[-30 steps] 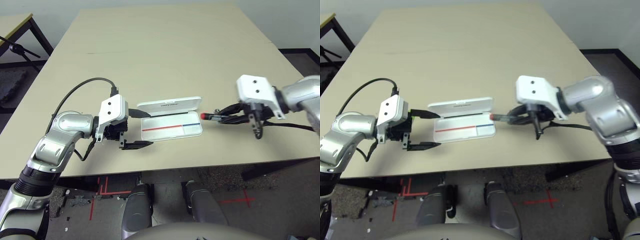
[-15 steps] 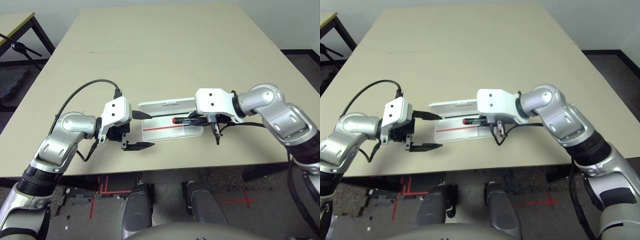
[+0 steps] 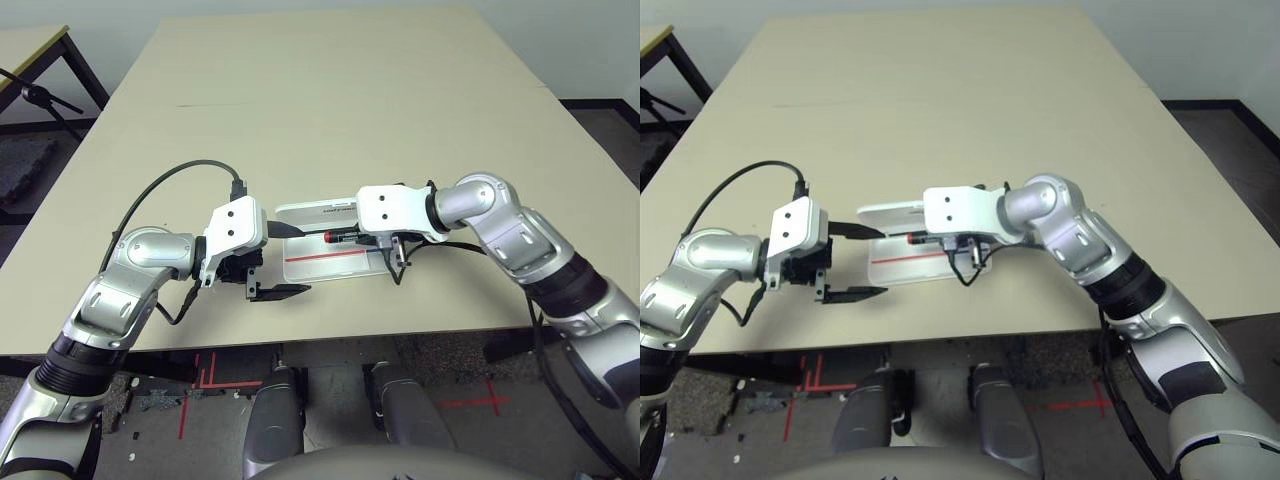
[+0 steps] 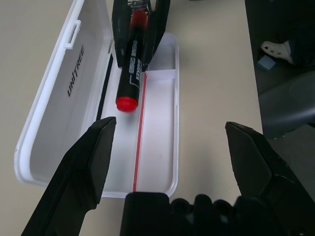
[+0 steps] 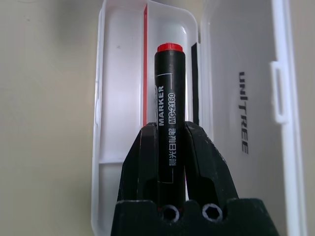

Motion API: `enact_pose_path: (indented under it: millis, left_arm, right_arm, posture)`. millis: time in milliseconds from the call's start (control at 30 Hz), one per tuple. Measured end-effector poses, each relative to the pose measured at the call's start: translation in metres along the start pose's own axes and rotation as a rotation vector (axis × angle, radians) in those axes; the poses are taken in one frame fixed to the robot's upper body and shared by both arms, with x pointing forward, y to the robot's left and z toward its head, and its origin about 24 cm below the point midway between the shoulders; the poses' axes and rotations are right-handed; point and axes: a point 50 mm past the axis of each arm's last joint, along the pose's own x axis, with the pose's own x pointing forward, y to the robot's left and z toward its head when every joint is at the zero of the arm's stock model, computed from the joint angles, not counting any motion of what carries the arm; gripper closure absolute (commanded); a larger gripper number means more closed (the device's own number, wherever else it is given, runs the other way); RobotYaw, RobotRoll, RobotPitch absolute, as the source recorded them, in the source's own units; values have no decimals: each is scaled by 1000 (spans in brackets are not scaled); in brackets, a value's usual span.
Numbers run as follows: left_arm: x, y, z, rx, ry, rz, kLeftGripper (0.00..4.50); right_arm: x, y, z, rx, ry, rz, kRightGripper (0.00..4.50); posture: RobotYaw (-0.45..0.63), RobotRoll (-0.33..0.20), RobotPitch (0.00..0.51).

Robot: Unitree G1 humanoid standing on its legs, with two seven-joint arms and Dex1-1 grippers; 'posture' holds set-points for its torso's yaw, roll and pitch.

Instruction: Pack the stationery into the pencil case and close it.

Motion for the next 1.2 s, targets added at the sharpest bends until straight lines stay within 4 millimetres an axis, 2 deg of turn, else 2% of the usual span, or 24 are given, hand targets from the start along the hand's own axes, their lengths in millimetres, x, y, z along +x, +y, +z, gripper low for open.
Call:
enact_pose_path:
  millis: [467,633,833,1200]
  left_arm:
    - [0,-1,1,6,-2,-2,0]
    - [0,-1,1,5,-1,-2,0]
    - [1,-1,1,7,4,-2,0]
    - [1,-1,-1,8,12,0,0]
  right_arm:
    - [14,1,5,-55,-26,2,3985]
    - [16,3,2,-48,-21,2,2306]
    - [16,2,0,-46,-9,-6,16]
    - [2,0,-10,-21,13,3,16]
  posture:
    - [-5,0,93]
    - [-7,0,93]
    - [-12,0,95]
    - [-12,0,99]
